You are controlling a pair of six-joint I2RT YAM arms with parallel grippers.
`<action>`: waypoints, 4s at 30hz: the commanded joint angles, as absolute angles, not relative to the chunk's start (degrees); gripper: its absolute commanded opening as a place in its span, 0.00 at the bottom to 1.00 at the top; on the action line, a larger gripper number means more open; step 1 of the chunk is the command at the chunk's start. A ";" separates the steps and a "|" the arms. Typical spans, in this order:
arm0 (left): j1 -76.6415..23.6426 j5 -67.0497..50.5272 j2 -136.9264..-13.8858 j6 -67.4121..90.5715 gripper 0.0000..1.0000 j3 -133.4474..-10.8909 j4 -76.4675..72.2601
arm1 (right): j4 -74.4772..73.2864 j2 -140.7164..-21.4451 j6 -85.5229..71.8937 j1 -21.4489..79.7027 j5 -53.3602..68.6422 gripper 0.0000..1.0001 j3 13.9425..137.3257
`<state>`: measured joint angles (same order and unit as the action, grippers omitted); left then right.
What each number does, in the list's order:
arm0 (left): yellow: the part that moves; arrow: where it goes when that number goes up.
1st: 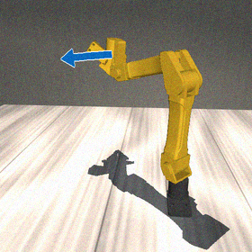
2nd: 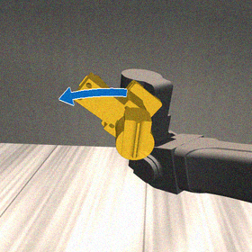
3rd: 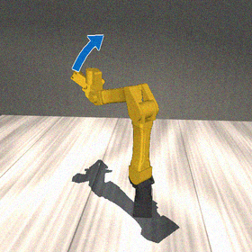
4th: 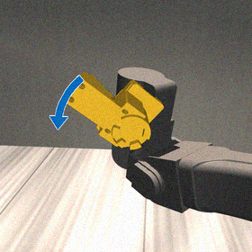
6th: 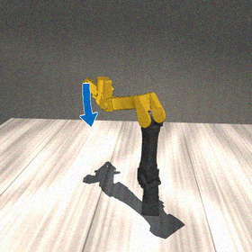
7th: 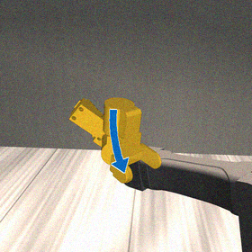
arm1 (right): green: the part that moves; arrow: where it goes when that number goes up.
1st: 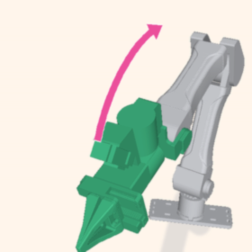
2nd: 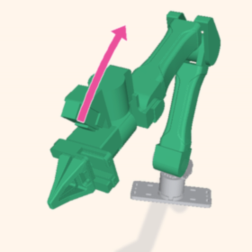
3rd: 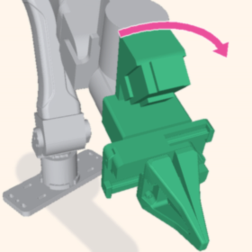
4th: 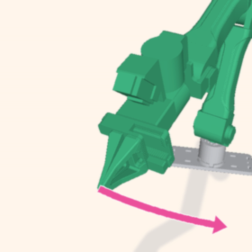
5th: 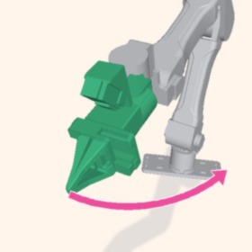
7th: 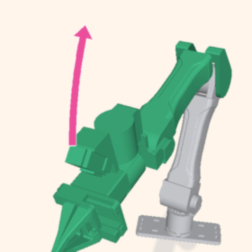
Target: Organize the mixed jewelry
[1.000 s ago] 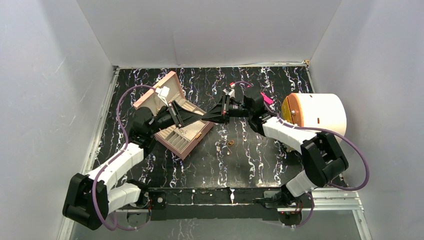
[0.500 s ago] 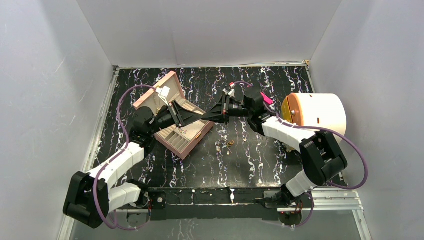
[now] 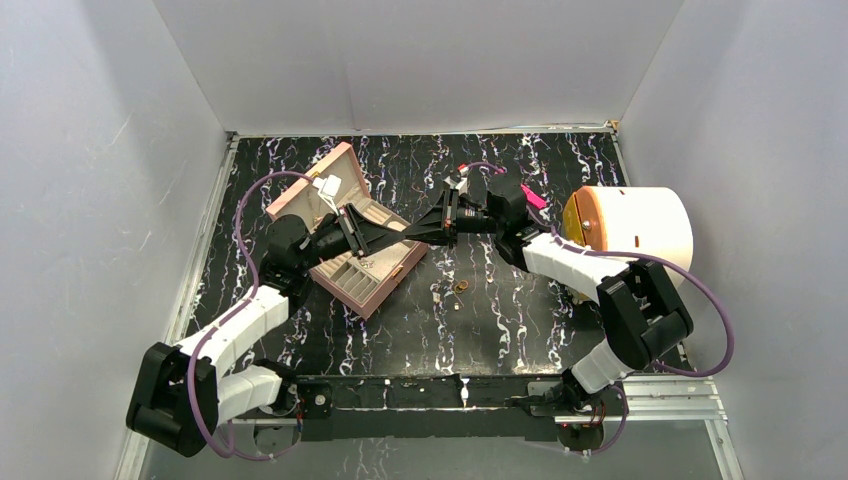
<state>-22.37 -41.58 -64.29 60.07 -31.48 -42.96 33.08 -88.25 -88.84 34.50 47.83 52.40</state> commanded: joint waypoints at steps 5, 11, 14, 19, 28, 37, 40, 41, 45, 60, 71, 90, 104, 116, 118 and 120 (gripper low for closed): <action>-22.55 -41.18 -62.95 59.24 0.19 -31.98 -44.65 | 35.63 -88.31 -88.95 34.39 48.18 0.00 54.67; -22.51 -40.33 -62.44 59.16 0.24 -31.74 -44.57 | 34.41 -88.20 -88.15 34.42 48.09 0.00 54.33; -22.62 -39.96 -62.10 59.15 0.25 -31.56 -44.50 | 33.53 -87.99 -87.62 34.35 47.80 0.00 54.10; -22.55 -40.20 -62.14 58.90 0.19 -31.55 -44.28 | 33.22 -88.01 -87.28 34.28 47.73 0.00 54.05; -22.59 -39.91 -61.96 57.84 0.07 -31.84 -42.72 | 33.22 -88.31 -87.32 34.22 47.81 0.00 53.70; -22.59 -39.39 -60.76 57.86 0.00 -32.02 -42.29 | 34.19 -88.47 -87.99 33.94 48.39 0.09 54.09; -22.62 -38.83 -60.52 57.12 0.00 -32.32 -41.01 | 35.39 -87.72 -88.82 33.29 48.23 0.30 53.17; -22.53 -38.66 -60.48 57.06 0.00 -32.34 -40.69 | 36.00 -87.17 -89.34 32.75 48.10 0.38 52.46; -22.57 -37.77 -60.21 56.51 0.00 -32.17 -39.74 | 37.66 -85.44 -90.36 31.15 47.75 0.49 50.12; -22.57 -23.00 -63.13 36.64 0.00 -48.02 4.93 | 11.24 -79.88 -67.79 27.87 39.40 0.59 49.87; -26.48 -5.45 -74.12 23.32 0.00 -68.50 29.72 | -10.42 -77.80 -48.09 28.00 23.34 0.58 53.01; -36.12 17.13 -97.20 12.33 0.00 -88.79 53.75 | -15.03 -78.51 -44.34 28.35 16.35 0.59 48.25; -36.13 17.32 -101.57 12.94 0.00 -87.45 50.38 | -13.76 -79.88 -44.60 28.32 16.46 0.59 48.08; -36.12 21.47 -103.74 11.50 0.00 -88.50 50.80 | -14.18 -79.10 -45.22 28.37 15.41 0.60 47.60; -36.12 21.22 -103.93 11.34 0.00 -88.09 50.80 | -14.28 -78.97 -45.19 28.38 15.31 0.60 47.55; -36.12 21.31 -103.98 11.31 0.00 -87.46 50.80 | -14.43 -78.80 -45.18 28.36 15.04 0.60 47.48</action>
